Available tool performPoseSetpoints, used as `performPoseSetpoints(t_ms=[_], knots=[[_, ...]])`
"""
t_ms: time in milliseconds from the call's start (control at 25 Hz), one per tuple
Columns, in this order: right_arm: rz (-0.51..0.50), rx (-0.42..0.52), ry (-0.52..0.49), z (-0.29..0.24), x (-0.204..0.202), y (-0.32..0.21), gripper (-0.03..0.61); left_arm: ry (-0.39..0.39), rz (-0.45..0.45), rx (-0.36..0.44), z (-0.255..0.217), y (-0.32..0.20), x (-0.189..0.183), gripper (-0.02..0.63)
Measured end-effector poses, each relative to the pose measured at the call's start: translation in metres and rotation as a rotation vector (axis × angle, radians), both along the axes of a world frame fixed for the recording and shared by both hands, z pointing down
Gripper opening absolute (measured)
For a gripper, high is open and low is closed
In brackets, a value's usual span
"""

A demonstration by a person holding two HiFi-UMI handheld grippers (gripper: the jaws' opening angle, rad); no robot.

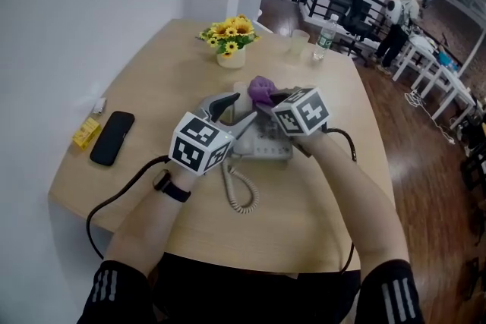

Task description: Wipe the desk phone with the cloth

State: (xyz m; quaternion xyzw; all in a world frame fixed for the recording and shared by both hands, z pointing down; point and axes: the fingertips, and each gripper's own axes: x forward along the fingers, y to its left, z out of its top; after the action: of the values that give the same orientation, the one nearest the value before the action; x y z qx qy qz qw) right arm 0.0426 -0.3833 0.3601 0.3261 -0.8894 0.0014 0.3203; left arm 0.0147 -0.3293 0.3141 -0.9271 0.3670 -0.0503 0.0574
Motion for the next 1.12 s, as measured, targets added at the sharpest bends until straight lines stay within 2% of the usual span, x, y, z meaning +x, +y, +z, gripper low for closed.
performPoseSetpoints(t_ms=[400,640,760,840,920,1000,1120], knots=[[-0.152,-0.029,0.047,0.044,0.018,0.115,0.077,-0.018,0.008,0.006,0.003,0.004,0.004,0.215],[-0.229,-0.057,0.098,0.054,0.027,0.164,0.077,-0.017,0.008,0.006,0.002,0.003,0.003,0.215],[-0.194,0.053,0.025,0.021,0.028,0.165,0.077,-0.012,0.003,0.009,0.0,0.002,0.001,0.215],[-0.166,0.193,-0.031,-0.016,0.023,0.16,0.077,0.0,-0.011,0.012,-0.002,-0.001,-0.004,0.215],[-0.199,0.315,-0.028,-0.04,0.005,0.161,0.077,0.025,-0.038,0.01,-0.006,-0.005,-0.013,0.215],[-0.276,0.35,0.021,-0.035,-0.021,0.167,0.077,0.055,-0.059,0.0,-0.009,-0.008,-0.021,0.213],[-0.328,0.329,0.137,0.001,-0.046,0.165,0.077,0.067,-0.072,-0.016,-0.006,-0.012,-0.025,0.213]])
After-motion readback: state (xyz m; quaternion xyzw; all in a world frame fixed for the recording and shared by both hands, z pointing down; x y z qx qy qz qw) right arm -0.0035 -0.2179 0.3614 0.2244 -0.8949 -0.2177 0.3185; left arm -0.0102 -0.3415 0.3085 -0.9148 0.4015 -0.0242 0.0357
